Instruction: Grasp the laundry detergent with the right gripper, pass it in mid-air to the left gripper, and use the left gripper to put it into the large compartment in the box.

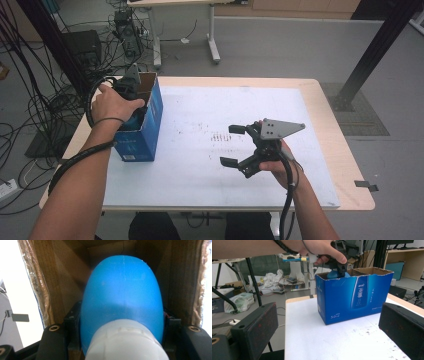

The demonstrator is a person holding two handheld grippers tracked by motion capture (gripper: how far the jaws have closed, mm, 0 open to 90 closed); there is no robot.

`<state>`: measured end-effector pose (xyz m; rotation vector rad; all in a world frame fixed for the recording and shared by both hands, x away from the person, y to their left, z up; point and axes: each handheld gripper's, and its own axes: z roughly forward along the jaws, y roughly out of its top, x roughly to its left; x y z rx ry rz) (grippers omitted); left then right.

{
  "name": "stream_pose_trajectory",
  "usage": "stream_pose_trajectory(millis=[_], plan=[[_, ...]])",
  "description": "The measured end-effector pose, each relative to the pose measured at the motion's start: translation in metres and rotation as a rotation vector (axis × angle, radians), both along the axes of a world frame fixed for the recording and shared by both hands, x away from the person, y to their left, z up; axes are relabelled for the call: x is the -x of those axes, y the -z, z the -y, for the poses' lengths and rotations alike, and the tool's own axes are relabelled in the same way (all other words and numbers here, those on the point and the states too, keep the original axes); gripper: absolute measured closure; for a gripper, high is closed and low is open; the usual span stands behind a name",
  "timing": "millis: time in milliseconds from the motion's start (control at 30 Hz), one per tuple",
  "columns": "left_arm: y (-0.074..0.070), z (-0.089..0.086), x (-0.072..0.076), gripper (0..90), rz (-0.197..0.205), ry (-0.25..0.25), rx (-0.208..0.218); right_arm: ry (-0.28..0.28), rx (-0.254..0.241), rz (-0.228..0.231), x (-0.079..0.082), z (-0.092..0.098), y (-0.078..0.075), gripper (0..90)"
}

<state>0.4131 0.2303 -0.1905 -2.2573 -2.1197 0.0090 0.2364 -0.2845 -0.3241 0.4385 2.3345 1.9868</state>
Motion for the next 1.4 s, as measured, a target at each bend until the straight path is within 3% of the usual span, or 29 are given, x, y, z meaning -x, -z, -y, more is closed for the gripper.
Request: stream_pose_trajectory(millis=[1400], plan=[[0.0007, 0.0003, -0.0012, 37.7, -0.007, -0.003, -0.001, 0.0, -0.002, -0.005, -0.0007, 0.0003, 0.0028, 2.5]])
